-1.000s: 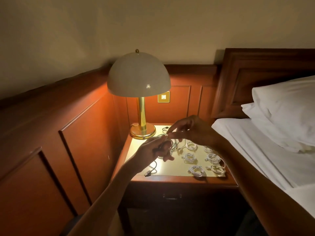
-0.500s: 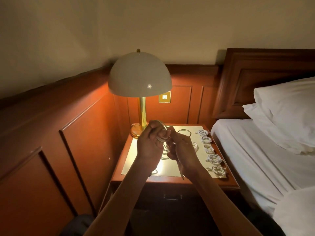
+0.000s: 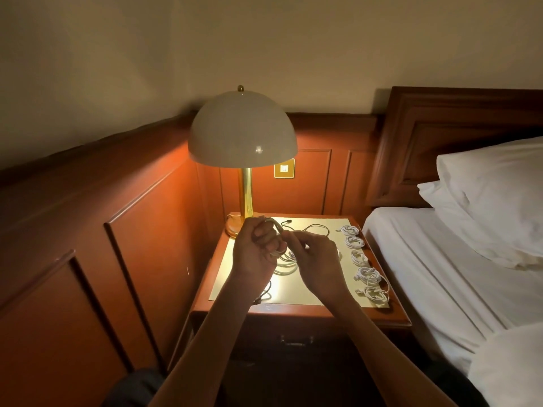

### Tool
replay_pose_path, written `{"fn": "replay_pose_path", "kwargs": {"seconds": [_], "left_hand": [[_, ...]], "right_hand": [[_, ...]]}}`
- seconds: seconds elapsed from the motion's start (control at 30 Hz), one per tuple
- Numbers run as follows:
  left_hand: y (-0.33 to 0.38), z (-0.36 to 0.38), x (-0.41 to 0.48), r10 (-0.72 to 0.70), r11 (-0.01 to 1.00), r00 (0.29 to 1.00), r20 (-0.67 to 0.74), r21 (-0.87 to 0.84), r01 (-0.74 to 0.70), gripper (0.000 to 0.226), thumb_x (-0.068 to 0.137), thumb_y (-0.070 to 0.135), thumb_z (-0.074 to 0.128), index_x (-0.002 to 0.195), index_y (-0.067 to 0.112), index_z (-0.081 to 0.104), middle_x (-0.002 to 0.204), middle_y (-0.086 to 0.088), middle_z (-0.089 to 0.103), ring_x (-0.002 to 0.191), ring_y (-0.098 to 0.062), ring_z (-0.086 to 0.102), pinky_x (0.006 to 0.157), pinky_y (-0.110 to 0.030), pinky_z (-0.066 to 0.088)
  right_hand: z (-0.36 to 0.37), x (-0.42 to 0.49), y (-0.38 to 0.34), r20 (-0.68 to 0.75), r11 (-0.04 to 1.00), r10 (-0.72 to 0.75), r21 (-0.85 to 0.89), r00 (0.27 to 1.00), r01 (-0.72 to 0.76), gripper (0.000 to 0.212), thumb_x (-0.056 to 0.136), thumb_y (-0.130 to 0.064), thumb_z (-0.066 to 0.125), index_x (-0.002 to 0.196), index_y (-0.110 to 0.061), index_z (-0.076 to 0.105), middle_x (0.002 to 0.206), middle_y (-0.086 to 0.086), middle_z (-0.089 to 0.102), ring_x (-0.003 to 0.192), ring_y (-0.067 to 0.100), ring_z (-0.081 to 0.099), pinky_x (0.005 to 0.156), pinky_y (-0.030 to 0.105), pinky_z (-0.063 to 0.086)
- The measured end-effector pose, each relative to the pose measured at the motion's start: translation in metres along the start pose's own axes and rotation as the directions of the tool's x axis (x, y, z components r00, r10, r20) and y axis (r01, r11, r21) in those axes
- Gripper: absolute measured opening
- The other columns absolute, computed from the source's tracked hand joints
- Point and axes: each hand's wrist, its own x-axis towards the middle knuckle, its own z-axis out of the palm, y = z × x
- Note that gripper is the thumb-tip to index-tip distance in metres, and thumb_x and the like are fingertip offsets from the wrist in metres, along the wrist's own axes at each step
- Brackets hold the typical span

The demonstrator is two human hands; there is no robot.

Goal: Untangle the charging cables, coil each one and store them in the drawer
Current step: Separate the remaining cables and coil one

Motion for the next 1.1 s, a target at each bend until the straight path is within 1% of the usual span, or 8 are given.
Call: {"fn": "replay_pose_path", "kwargs": {"seconds": [0.13, 0.27, 0.4, 0.57, 0.7, 0.83, 0.97, 1.1], "left_hand": [[0.005, 0.002, 0.005, 0.053, 0.932, 0.998, 0.014, 0.357, -0.054, 0.050, 0.102, 0.023, 0.045, 0.053, 0.022, 0.056, 0.053, 0.003, 0.045, 0.053, -0.013, 0.052, 0.072, -0.035, 0.046], [0.010, 0.004, 0.009, 0.152, 0.729, 0.986, 0.063, 0.667, -0.155, 0.039, 0.092, 0.048, 0.050, 0.060, 0.029, 0.060, 0.066, -0.004, 0.053, 0.071, -0.028, 0.055, 0.082, -0.048, 0.047], [0.023, 0.006, 0.011, 0.103, 0.776, 0.990, 0.101, 0.614, -0.143, 0.043, 0.098, 0.041, 0.050, 0.064, 0.015, 0.055, 0.058, 0.000, 0.052, 0.066, -0.021, 0.052, 0.082, -0.042, 0.046], [0.024, 0.002, 0.011, 0.161, 0.695, 0.982, 0.095, 0.696, -0.182, 0.038, 0.092, 0.052, 0.046, 0.066, 0.027, 0.059, 0.063, 0.002, 0.053, 0.072, -0.025, 0.053, 0.086, -0.048, 0.045], [0.021, -0.002, 0.008, 0.231, 0.745, 0.972, 0.052, 0.632, -0.211, 0.044, 0.103, 0.038, 0.043, 0.063, 0.026, 0.057, 0.062, 0.005, 0.053, 0.063, -0.009, 0.053, 0.079, -0.032, 0.040], [0.014, -0.009, 0.007, 0.305, 0.766, 0.952, 0.015, 0.590, -0.255, 0.041, 0.078, 0.060, 0.061, 0.068, 0.021, 0.060, 0.058, 0.011, 0.056, 0.057, -0.005, 0.056, 0.070, -0.024, 0.041], [-0.003, -0.013, 0.006, 0.494, 0.517, 0.865, 0.091, 0.769, -0.376, 0.041, 0.095, 0.048, 0.045, 0.067, 0.027, 0.066, 0.059, 0.012, 0.057, 0.059, -0.004, 0.057, 0.074, -0.029, 0.038], [-0.012, -0.014, 0.001, 0.598, 0.334, 0.792, 0.125, 0.859, -0.388, 0.035, 0.098, 0.039, 0.037, 0.074, 0.017, 0.052, 0.055, 0.013, 0.051, 0.056, -0.002, 0.053, 0.081, -0.030, 0.035]], "right_hand": [[0.004, -0.002, 0.006, -0.087, 0.997, -0.051, -0.065, 0.995, 0.046, 0.025, 0.101, -0.025, 0.057, 0.089, -0.016, 0.077, 0.074, 0.002, 0.073, 0.069, 0.015, 0.063, 0.059, 0.024, 0.045], [0.004, 0.004, 0.006, -0.118, 0.997, -0.057, -0.054, 0.991, 0.051, 0.027, 0.099, -0.029, 0.057, 0.091, -0.015, 0.079, 0.078, 0.001, 0.075, 0.078, 0.013, 0.064, 0.064, 0.024, 0.047], [-0.003, 0.013, 0.004, -0.062, 0.996, -0.073, -0.065, 0.995, 0.069, 0.024, 0.098, -0.028, 0.059, 0.091, -0.018, 0.080, 0.081, -0.001, 0.076, 0.079, 0.012, 0.065, 0.067, 0.026, 0.048], [-0.010, 0.018, -0.002, 0.004, 0.999, -0.046, 0.015, 0.999, 0.046, 0.023, 0.097, -0.030, 0.060, 0.092, -0.021, 0.081, 0.083, -0.002, 0.077, 0.076, 0.015, 0.066, 0.066, 0.022, 0.044], [-0.018, 0.024, -0.012, 0.023, 0.998, -0.059, -0.007, 0.998, 0.059, 0.025, 0.096, -0.036, 0.061, 0.085, -0.023, 0.079, 0.079, -0.002, 0.074, 0.072, 0.018, 0.064, 0.068, 0.032, 0.046], [-0.026, 0.035, -0.021, 0.124, 0.999, -0.039, -0.009, 0.991, 0.040, 0.023, 0.095, -0.038, 0.062, 0.087, -0.026, 0.079, 0.083, -0.007, 0.075, 0.078, 0.014, 0.067, 0.076, 0.035, 0.051], [-0.020, 0.030, -0.020, 0.162, 1.000, 0.003, -0.018, 0.987, 0.000, 0.026, 0.098, -0.037, 0.058, 0.093, -0.021, 0.079, 0.089, -0.006, 0.076, 0.084, 0.012, 0.066, 0.083, 0.034, 0.051], [-0.019, 0.028, -0.013, 0.142, 0.994, -0.062, -0.078, 0.988, 0.073, 0.031, 0.098, -0.039, 0.057, 0.088, -0.019, 0.078, 0.080, 0.003, 0.073, 0.078, 0.022, 0.065, 0.079, 0.041, 0.050]]}}
